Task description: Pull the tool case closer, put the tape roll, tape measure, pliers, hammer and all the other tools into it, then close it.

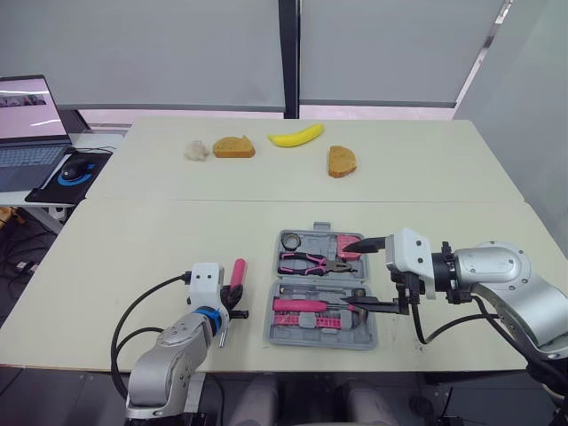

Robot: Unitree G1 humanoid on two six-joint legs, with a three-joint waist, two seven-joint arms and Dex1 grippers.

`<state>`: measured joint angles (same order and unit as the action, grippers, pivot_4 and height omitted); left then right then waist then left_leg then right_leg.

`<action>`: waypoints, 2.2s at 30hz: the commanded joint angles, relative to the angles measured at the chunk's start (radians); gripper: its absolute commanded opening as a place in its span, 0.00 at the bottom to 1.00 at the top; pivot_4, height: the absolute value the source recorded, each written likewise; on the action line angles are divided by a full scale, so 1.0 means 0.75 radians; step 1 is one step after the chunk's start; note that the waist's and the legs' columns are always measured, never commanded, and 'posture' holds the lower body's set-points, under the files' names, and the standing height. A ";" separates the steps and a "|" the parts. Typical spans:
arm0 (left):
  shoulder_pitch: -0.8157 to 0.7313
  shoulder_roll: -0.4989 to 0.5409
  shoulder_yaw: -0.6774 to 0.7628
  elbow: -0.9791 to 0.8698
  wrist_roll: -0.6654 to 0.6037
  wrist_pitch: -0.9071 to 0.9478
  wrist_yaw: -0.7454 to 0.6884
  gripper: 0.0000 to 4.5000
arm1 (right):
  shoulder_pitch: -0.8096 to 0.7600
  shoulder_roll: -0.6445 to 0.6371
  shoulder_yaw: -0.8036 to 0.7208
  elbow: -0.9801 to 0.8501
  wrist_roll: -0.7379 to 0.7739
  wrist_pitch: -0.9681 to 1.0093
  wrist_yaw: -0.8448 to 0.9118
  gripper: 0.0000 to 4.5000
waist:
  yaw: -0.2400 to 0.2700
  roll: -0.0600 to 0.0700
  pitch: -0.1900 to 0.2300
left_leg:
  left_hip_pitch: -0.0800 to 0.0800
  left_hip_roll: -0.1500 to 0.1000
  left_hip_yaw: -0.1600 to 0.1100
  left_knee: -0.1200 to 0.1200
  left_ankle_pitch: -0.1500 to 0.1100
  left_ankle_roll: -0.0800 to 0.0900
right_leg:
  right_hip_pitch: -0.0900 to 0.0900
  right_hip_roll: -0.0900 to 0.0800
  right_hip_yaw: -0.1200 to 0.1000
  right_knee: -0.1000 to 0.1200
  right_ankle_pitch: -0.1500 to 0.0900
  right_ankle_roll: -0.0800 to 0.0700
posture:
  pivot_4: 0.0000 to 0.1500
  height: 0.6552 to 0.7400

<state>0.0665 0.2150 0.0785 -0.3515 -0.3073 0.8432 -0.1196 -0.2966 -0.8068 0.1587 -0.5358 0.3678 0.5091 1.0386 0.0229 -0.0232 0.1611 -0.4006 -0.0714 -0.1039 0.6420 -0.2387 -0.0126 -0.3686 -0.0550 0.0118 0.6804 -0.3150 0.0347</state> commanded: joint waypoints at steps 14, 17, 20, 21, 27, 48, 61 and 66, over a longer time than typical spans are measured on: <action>0.073 0.454 0.249 -0.260 -0.223 -0.084 -0.537 1.00 | 0.022 -0.007 -0.062 -0.091 0.014 0.003 -0.074 1.00 | -0.002 0.002 0.002 | -0.001 0.001 -0.001 -0.001 0.000 0.000 | -0.002 0.000 -0.001 0.000 -0.001 -0.001 | 1.00 1.00; -0.020 0.738 0.143 -0.048 -0.044 -0.553 -0.897 1.00 | 0.037 0.011 -0.050 -0.127 0.014 0.047 -0.132 1.00 | 0.006 0.004 0.004 | 0.001 0.000 -0.002 -0.001 0.000 -0.001 | -0.005 0.000 -0.002 -0.002 -0.001 -0.002 | 1.00 1.00; -0.189 0.929 -0.013 0.251 0.117 -1.079 -1.238 1.00 | 0.056 0.041 -0.044 -0.174 0.036 0.117 -0.198 1.00 | 0.006 0.005 0.004 | 0.000 0.000 -0.001 -0.002 0.000 -0.001 | -0.005 -0.001 -0.002 -0.004 -0.003 -0.005 | 1.00 1.00; -0.261 0.968 -0.069 0.355 0.155 -1.235 -1.340 1.00 | 0.063 0.045 -0.041 -0.190 0.041 0.133 -0.209 1.00 | 0.004 0.006 0.005 | -0.001 0.000 -0.001 -0.002 0.000 -0.001 | -0.005 -0.001 -0.002 -0.006 -0.003 -0.005 | 1.00 1.00; -0.868 0.998 -0.473 1.119 0.462 -2.215 -1.794 1.00 | 0.094 0.058 -0.030 -0.252 0.075 0.227 -0.245 1.00 | -0.001 0.006 0.005 | -0.009 0.000 0.000 -0.007 0.000 0.000 | -0.009 -0.001 -0.002 -0.008 0.000 -0.006 | 1.00 1.00; -1.551 0.552 -1.161 2.039 1.452 -3.067 -1.218 0.72 | 0.082 0.077 -0.013 -0.387 0.171 0.396 -0.367 1.00 | -0.071 -0.008 0.012 | -0.022 -0.005 -0.005 0.005 0.001 0.002 | -0.020 0.001 -0.006 0.005 0.001 0.000 | 1.00 1.00; -1.645 0.669 -1.316 2.026 1.755 -3.266 -0.693 0.12 | 0.044 0.076 0.001 -0.352 0.184 0.385 -0.368 1.00 | -0.067 -0.010 0.013 | -0.019 -0.006 -0.005 0.006 0.002 0.004 | -0.016 0.001 -0.009 0.005 0.002 0.004 | 1.00 1.00; -1.691 0.800 -1.452 1.977 1.632 -3.277 -0.625 0.12 | 0.036 0.091 0.018 -0.338 0.180 0.371 -0.364 1.00 | -0.074 -0.012 0.014 | -0.021 -0.006 -0.003 0.006 0.002 0.003 | -0.022 0.001 -0.007 0.011 0.002 0.004 | 1.00 1.00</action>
<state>-1.1815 0.7874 -0.9848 1.1459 0.9585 -1.6008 -0.6080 -0.2572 -0.7430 0.1788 -0.7764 0.4943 0.8101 0.7630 -0.0324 -0.0322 0.1716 -0.4162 -0.0757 -0.1061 0.6467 -0.2369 -0.0100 -0.3851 -0.0544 0.0070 0.6896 -0.3133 0.0376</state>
